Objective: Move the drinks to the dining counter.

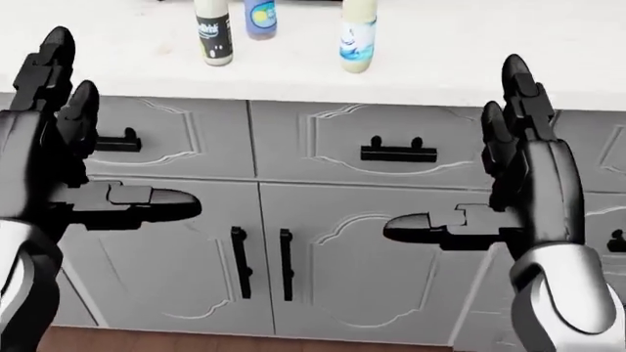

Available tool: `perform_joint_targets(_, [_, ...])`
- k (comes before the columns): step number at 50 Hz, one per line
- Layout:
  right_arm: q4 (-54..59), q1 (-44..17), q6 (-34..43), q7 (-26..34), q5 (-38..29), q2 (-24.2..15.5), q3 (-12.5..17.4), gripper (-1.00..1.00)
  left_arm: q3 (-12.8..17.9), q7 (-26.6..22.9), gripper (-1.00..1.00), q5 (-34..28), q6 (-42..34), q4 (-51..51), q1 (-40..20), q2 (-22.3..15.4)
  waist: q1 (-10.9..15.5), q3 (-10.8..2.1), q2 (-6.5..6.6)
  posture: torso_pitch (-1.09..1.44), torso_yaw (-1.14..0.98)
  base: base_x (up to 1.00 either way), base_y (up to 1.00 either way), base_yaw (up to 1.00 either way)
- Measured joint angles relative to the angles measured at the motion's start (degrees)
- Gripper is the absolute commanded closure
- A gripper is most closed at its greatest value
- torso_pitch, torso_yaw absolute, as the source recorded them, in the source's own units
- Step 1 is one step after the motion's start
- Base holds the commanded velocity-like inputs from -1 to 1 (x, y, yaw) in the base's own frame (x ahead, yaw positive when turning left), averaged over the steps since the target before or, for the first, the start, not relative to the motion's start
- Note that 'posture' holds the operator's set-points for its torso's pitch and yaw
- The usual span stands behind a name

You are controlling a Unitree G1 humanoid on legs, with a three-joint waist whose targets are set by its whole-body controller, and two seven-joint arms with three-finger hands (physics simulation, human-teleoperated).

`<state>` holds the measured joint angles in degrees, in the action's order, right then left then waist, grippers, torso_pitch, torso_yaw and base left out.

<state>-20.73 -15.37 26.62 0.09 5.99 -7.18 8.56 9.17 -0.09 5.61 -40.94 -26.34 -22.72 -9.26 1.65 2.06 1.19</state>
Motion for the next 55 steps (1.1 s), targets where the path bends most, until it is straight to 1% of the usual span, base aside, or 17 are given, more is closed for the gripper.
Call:
perform_joint_targets(3, [-1.5,-0.6,-0.1,0.0,0.3,-0.1,0.1,-1.00,0.5,-0.1,-1.00,0.5,0.3,-1.2,0.1,-0.3,0.1,-0.39,-1.45,0.00,0.00,0.26,0.00,0.00])
perform_joint_targets(6, [-1.0,-0.5,-0.4,0.0,0.3,0.0,-0.1,-1.00,1.1,0.1,-1.00,1.0,-0.5,-2.4,0.6,-0.5,-0.2,-1.05,-4.33,0.00,0.00,0.15,0.00,0.00])
perform_joint_targets(11, [-0.3,0.8,2.0,-1.0,1.8,0.4,1.4,-1.00,0.4,0.0,-1.00,2.4,-1.5,-1.9,1.9,-0.2,-1.1,1.37,-4.15,0.00,0.00,0.00,0.00,0.00])
perform_joint_targets(15, [-0.9,0.6,2.1,-1.2,2.9,0.4,0.6,-1.00,1.2,0.5,-1.00,2.3,-2.1,-3.0,2.6,-0.7,-1.4,1.24,-2.90,0.00,0.00,0.00,0.00,0.16])
perform_joint_targets(18, [-1.7,1.2,1.8,-1.6,4.8,0.6,2.4,-1.00,0.5,0.2,-1.00,2.8,-1.7,-4.0,2.1,-0.5,-1.7,0.53,-0.31,0.00,0.00,0.00,0.00,0.97])
perform_joint_targets(21, [-1.6,0.7,1.7,-2.2,6.2,0.2,2.4,-1.00,1.0,0.3,-1.00,2.9,-0.9,-4.2,1.9,-0.8,-1.5,-0.62,2.57,0.00,0.00,0.00,0.00,1.00])
perform_joint_targets(22, [-1.7,0.5,1.6,-2.3,6.6,0.4,2.0,-1.00,1.5,0.4,-1.00,2.8,-0.6,-4.0,2.0,-1.1,-1.0,-0.71,2.47,0.00,0.00,0.00,0.00,1.00])
perform_joint_targets(25, [-1.1,0.3,1.7,-2.5,8.1,0.9,0.3,-1.00,3.2,1.4,-1.00,1.7,-0.5,-2.5,3.0,-1.4,0.7,0.11,1.57,0.00,0.00,0.00,0.00,0.17])
perform_joint_targets(30, [-5.3,-0.1,2.0,-6.4,10.8,-1.3,4.7,-1.00,2.1,1.8,-1.00,1.2,-1.8,-2.3,1.0,-1.4,-0.5,0.80,-1.04,0.00,0.00,0.00,0.00,0.00])
perform_joint_targets(33, [-6.7,0.5,0.3,-8.1,11.5,-1.8,6.0,-1.00,1.0,1.2,-1.00,1.4,-1.1,-2.0,1.0,-1.1,-0.6,0.07,-3.80,0.00,0.00,0.10,0.00,0.00])
perform_joint_targets(34, [-6.8,0.7,0.2,-8.4,11.9,-2.3,6.4,-1.00,0.8,1.1,-1.00,1.5,-1.3,-1.9,0.9,-0.8,-0.8,-0.12,-3.83,0.00,0.00,0.12,0.00,0.00])
perform_joint_targets(36, [-6.9,1.3,0.3,-9.0,12.8,-3.2,8.1,-1.00,0.2,0.6,-1.00,2.0,-1.9,-1.9,0.7,-0.7,-1.8,0.21,-2.13,0.00,0.00,0.12,0.00,0.00])
perform_joint_targets(41, [-6.7,1.6,1.0,-10.5,13.6,-4.4,9.9,-1.00,0.8,0.5,-1.00,2.4,-1.9,-2.1,-0.2,-1.3,-2.0,-0.16,-0.99,0.00,0.00,0.12,0.00,0.00])
perform_joint_targets(45, [-7.3,1.0,0.0,-10.1,13.8,-4.4,8.7,-1.00,1.2,0.7,-1.00,2.2,-1.6,-2.4,-0.8,-1.7,-1.9,-0.10,2.41,0.00,0.00,0.15,0.00,0.00])
perform_joint_targets(46, [-7.0,1.0,-0.1,-9.9,13.9,-3.9,8.1,-1.00,1.4,0.8,-1.00,2.1,-1.5,-2.2,-0.6,-1.9,-1.5,0.00,1.79,0.00,0.00,0.17,0.00,0.00])
perform_joint_targets(50, [-5.1,1.9,-0.1,-9.2,14.2,-3.6,7.4,-1.00,1.6,1.1,-1.00,1.5,-1.9,-0.5,0.0,-1.6,-0.9,0.05,1.20,0.00,0.00,0.18,0.00,0.00])
perform_joint_targets(55, [-6.5,1.7,-0.3,-9.5,14.4,-4.2,8.7,-1.00,1.1,1.1,-1.00,1.3,-1.4,-1.0,-0.6,-1.5,-0.6,0.11,-2.27,0.00,0.00,0.18,0.00,0.00])
